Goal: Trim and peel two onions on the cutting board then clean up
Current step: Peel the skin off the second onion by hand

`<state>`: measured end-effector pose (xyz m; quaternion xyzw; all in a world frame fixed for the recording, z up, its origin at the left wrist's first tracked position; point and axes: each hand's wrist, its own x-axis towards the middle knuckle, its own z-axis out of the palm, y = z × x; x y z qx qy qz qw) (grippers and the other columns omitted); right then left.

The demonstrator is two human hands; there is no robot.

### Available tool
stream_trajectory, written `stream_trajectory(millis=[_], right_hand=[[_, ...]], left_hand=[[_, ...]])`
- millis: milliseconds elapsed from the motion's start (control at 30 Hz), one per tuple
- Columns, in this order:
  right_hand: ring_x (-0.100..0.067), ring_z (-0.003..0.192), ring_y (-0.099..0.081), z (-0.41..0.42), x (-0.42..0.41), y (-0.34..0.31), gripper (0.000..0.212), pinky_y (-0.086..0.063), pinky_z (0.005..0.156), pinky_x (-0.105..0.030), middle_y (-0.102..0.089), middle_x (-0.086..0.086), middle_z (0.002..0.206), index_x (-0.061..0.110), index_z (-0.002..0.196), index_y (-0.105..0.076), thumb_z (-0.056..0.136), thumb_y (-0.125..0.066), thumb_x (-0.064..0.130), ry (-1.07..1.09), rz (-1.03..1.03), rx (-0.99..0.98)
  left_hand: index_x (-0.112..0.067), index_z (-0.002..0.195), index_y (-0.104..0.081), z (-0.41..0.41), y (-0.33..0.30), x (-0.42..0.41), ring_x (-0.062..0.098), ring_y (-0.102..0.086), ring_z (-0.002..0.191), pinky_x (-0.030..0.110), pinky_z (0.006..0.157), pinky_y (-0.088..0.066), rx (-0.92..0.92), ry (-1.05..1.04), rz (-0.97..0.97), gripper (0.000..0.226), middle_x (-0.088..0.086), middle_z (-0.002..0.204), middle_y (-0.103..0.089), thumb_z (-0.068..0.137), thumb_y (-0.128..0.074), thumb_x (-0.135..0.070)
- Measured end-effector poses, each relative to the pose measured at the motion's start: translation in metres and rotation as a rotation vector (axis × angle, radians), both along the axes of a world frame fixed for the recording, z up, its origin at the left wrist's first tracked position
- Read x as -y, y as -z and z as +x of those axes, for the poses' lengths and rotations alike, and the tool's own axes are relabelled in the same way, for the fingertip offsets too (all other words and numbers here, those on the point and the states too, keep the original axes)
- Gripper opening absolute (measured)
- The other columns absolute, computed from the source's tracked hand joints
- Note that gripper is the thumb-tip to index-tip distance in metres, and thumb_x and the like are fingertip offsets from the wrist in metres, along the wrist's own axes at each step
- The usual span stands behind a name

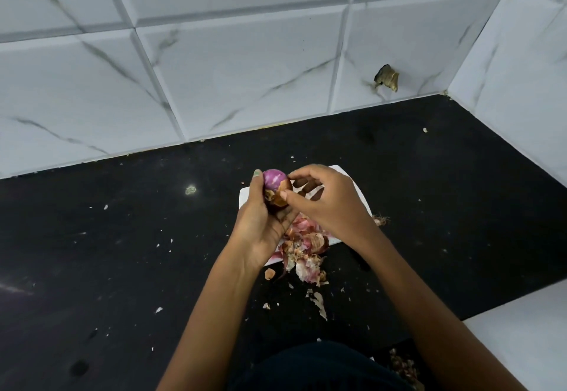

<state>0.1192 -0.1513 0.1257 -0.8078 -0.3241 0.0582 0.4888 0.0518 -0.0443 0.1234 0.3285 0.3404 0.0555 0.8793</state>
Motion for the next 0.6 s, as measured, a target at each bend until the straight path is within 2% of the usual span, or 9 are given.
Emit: stream_trajectory(millis=[133,233,433,533,600], right_hand=[[0.008,0.082,-0.059,-0.0042,-0.0017,-0.0032,0.026,-0.044,0.066,-0.005,-0.063,0.017,0.082,0.019,0.103,-0.067,0.078,-0.075,0.022,0.041,0.041,-0.058],[0.010,0.077,-0.059,-0.0067,-0.0031,-0.0034,0.029,-0.044,0.065,-0.005,-0.062,0.018,0.080,0.017,0.103,-0.067,0.076,-0.076,0.020,0.047,0.052,-0.069],[0.000,0.072,-0.063,-0.0045,-0.0037,-0.0048,0.024,-0.053,0.066,-0.015,-0.067,0.010,0.079,0.015,0.096,-0.069,0.074,-0.076,0.022,0.074,0.042,-0.070],[-0.003,0.069,-0.065,-0.0007,-0.0023,-0.0033,0.010,-0.053,0.063,-0.017,-0.068,0.008,0.074,0.013,0.087,-0.072,0.077,-0.071,0.013,0.140,0.098,-0.034],[-0.003,0.068,-0.065,0.0015,-0.0007,-0.0035,0.008,-0.053,0.062,-0.017,-0.068,0.008,0.073,0.012,0.085,-0.072,0.078,-0.069,0.009,0.150,0.121,-0.041]], left_hand=[[-0.005,0.102,-0.067,0.0005,-0.0025,0.0039,0.013,-0.071,0.080,0.024,0.068,-0.058,0.027,-0.003,0.146,0.050,0.007,0.087,-0.074,0.096,-0.046,-0.050],[-0.005,0.094,-0.067,0.0007,-0.0040,0.0058,0.010,-0.072,0.074,0.023,0.065,-0.058,0.062,-0.007,0.187,0.047,0.002,0.075,-0.073,0.097,-0.046,-0.047],[-0.004,0.094,-0.067,0.0005,-0.0032,0.0094,0.011,-0.073,0.076,0.022,0.063,-0.057,0.093,0.010,0.221,0.050,0.006,0.079,-0.075,0.099,-0.042,-0.046],[-0.003,0.103,-0.065,0.0008,-0.0035,0.0087,0.013,-0.072,0.076,0.024,0.067,-0.059,0.056,-0.003,0.205,0.052,0.011,0.088,-0.074,0.098,-0.043,-0.050],[-0.003,0.103,-0.064,0.0016,-0.0031,0.0084,0.013,-0.072,0.074,0.024,0.067,-0.059,0.034,-0.015,0.209,0.052,0.011,0.088,-0.072,0.098,-0.044,-0.050]])
